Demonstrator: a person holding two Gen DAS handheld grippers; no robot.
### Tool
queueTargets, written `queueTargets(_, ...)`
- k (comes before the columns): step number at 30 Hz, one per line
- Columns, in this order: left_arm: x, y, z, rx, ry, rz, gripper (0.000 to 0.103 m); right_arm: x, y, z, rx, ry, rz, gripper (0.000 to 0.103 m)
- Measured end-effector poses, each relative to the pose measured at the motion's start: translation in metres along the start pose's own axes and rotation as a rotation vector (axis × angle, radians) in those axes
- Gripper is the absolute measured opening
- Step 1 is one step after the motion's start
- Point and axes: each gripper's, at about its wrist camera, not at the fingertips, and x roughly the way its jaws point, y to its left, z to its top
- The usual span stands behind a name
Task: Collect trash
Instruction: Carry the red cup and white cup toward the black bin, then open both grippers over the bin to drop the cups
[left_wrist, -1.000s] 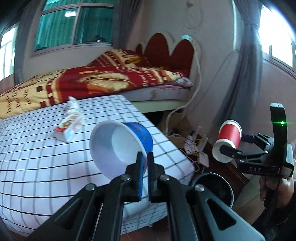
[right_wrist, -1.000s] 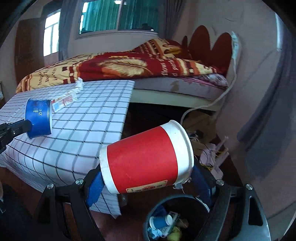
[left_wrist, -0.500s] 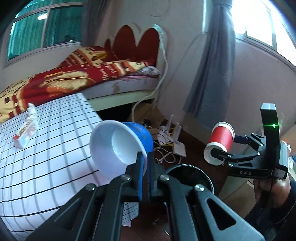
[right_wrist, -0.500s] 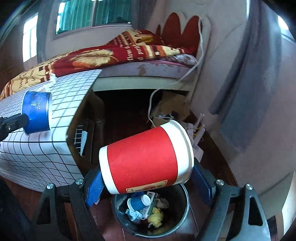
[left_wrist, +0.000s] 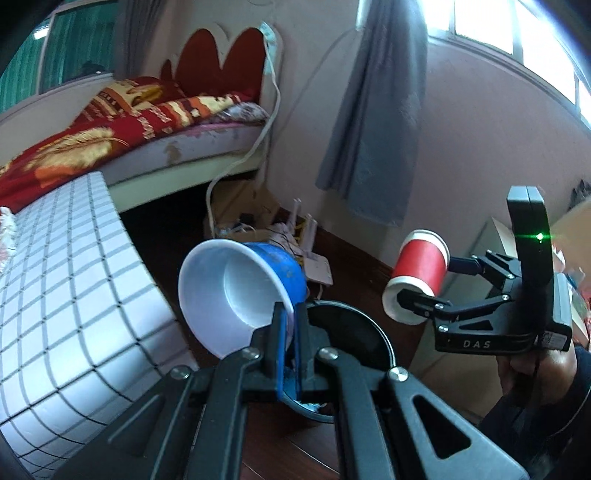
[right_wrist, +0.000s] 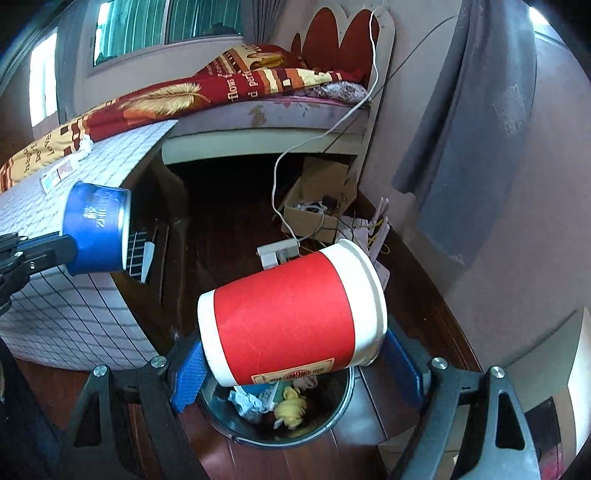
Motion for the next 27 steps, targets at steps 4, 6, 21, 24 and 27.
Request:
queueTargets(4, 0.013, -0.013, -0.006, 0.024, 0.034, -0.035, 0.004, 0.005, -0.004, -0.013, -0.008, 0.022, -0.007, 0.086)
queueTargets(6, 0.018, -0.019, -0.010, 0.032, 0.047, -0.048, 0.004, 0.008, -0.007, -0.020, -0.008, 0.035, -0.006, 0.086)
queueTargets(21, 0.085, -0.032, -0.036, 0.026, 0.214, -0.155, 0.004, 0.061, -0.012, -0.063, -0.089, 0.147, 0.016, 0.086)
queueTargets(24, 0.101, -0.035, -0.040, 0.028, 0.249, -0.148, 0.004, 0.080, -0.005, -0.069, -0.121, 0.173, 0.043, 0.086)
queueTargets(27, 0.113, -0.038, -0.044, 0.031, 0.275, -0.144, 0.004, 0.098, 0.002, -0.073, -0.152, 0.188, 0.073, 0.086)
